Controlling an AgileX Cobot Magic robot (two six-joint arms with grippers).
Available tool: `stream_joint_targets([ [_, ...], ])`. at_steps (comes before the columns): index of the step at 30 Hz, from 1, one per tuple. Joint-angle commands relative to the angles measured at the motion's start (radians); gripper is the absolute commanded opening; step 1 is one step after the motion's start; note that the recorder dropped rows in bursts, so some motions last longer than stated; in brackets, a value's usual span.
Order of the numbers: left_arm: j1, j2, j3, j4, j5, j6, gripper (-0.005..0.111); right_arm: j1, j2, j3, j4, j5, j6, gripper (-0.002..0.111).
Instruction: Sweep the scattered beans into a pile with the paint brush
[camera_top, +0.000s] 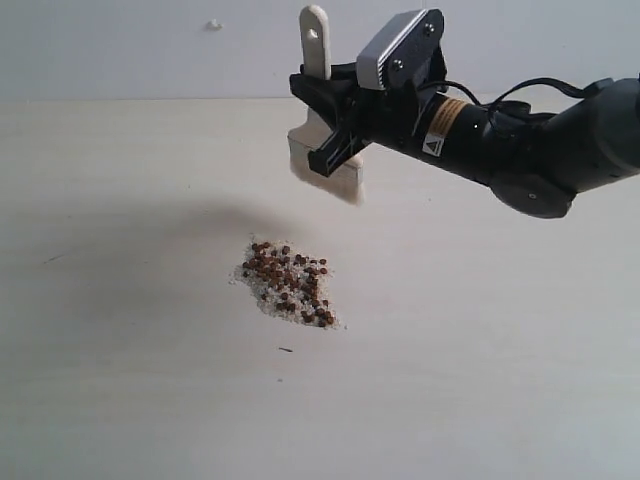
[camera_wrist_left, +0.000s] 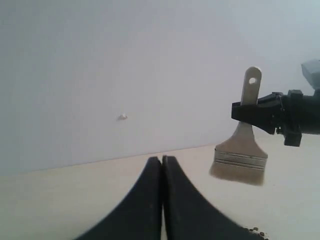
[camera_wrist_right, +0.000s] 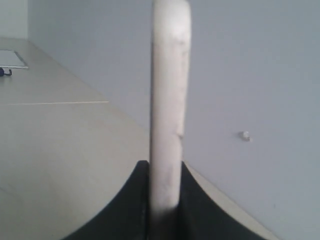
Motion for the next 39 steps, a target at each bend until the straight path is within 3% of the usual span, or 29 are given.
stream_joint_targets([
  [1, 0.002, -0.005, 0.003, -0.005, -0.001, -0.004, 0.0, -0.001, 0.01, -0.093, -0.212, 0.028, 0.082, 0.0],
  [10, 0.002, -0.005, 0.003, -0.005, -0.001, -0.004, 0.0, -0.001, 0.144, -0.25, -0.498, -0.021, 0.163, 0.0],
  [18, 0.002, -0.005, 0.003, -0.005, -0.001, -0.004, 0.0, -0.001, 0.272, -0.388, -0.551, -0.111, 0.222, 0.0],
  [30, 0.002, -0.005, 0.003, -0.005, -0.001, -0.004, 0.0, -0.001, 0.29, -0.508, -0.961, -0.169, 0.461, 0.0],
  [39, 0.002, -0.005, 0.003, -0.005, -0.001, -0.004, 0.0, -0.001, 0.232, -0.524, -0.947, -0.17, 0.498, 0.0],
])
